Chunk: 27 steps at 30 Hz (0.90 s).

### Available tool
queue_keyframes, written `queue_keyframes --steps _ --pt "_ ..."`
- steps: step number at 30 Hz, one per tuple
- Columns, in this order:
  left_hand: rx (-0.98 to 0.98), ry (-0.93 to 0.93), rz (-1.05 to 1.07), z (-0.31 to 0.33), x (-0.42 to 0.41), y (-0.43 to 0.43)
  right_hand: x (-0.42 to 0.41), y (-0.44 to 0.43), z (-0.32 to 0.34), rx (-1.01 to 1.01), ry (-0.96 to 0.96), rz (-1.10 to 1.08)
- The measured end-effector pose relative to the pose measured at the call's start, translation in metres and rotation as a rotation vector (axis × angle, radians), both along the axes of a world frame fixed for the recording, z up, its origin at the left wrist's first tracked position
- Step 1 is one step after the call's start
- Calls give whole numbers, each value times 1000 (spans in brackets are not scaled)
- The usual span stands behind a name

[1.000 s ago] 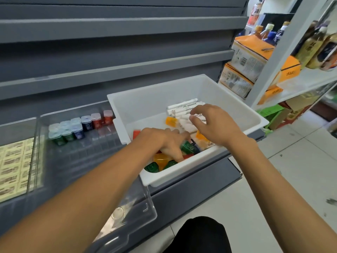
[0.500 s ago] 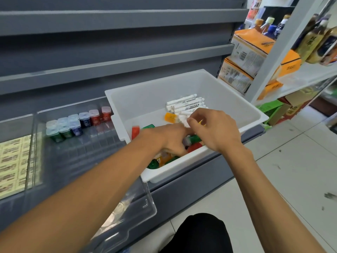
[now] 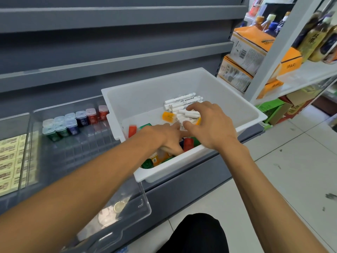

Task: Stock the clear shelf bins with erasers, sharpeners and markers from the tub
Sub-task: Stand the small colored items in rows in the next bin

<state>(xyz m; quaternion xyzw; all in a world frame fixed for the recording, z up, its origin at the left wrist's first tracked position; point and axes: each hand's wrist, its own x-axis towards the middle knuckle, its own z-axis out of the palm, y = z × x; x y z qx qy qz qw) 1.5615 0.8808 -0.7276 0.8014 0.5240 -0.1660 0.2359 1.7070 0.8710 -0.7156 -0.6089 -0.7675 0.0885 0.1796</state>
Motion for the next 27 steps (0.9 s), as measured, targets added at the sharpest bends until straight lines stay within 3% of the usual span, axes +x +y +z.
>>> queue_keyframes --steps 4,8,16,20,27 --pt "1 -174 -10 3 4 -4 0 -1 0 31 51 -63" --pt "-24 -225 -25 2 9 -3 -1 -2 0 40 64 -94" --pt "-63 -223 51 -4 11 2 0 3 -2 -12 8 -98" --pt "81 -213 -1 -1 8 0 0 4 -1 -24 -8 -105" --pt "-131 -140 0 2 10 -8 0 1 0 -12 41 -123"
